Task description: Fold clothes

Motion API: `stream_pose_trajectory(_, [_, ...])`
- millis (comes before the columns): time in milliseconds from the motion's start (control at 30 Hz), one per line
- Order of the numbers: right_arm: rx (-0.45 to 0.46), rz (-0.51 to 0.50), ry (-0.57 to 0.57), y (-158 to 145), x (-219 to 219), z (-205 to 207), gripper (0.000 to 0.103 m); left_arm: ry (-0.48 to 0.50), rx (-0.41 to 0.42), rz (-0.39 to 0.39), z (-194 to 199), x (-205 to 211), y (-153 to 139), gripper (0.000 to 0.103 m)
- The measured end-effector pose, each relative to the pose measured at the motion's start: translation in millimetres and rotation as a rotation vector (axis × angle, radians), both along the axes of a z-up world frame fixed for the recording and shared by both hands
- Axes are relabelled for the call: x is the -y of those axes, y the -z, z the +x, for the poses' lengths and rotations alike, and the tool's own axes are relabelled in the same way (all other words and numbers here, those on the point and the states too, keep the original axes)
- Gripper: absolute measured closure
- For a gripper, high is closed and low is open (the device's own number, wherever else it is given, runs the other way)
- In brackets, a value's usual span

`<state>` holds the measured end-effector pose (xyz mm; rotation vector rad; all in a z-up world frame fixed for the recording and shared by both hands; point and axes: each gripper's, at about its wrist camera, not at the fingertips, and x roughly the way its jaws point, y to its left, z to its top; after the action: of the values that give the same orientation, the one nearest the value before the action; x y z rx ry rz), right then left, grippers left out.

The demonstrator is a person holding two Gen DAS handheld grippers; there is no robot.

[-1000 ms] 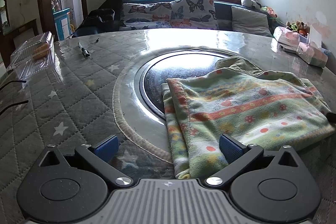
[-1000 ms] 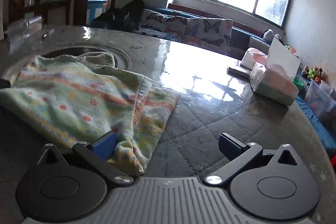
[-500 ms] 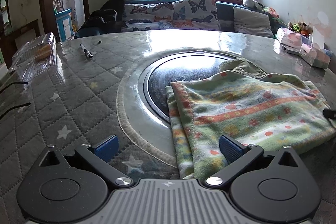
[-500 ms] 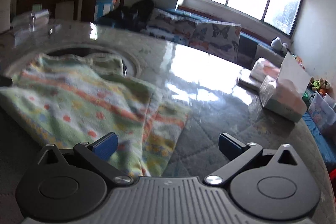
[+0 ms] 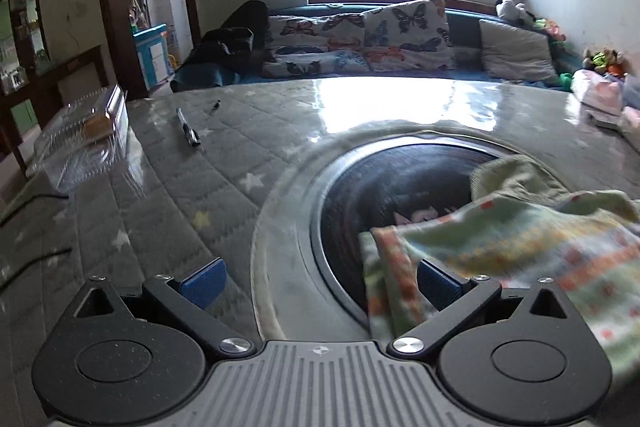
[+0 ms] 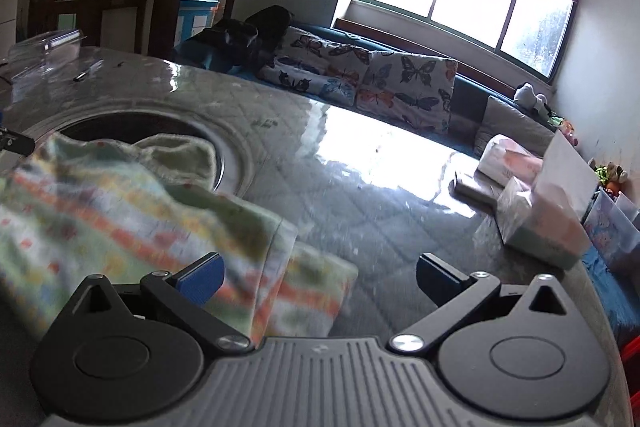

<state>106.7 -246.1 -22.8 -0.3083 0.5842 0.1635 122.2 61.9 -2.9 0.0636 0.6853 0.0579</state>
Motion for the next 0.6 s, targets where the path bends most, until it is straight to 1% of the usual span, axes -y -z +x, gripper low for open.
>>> stream_pose_trajectory(200, [-0.015, -0.005, 0.024, 4, -4, 34, 0.0, -0.018, -0.018, 0.025, 23, -2, 8, 0.0])
stream_pose_trajectory(300, [-0.048, -0.04, 0.057, 14, -4, 44, 0.0, -0.02, -0.028, 0.023, 26, -2, 12, 0.0])
stream_pose_trajectory(400, [-0.07, 0.001, 0.079, 16, 2, 47, 0.0, -0.017, -0.027, 0.023, 27, -2, 14, 0.0])
stream_pose_trajectory(600, [-0.028, 0.011, 0.068, 5, -1, 46, 0.0, -0.017, -0.025, 0.022, 27, -2, 12, 0.0])
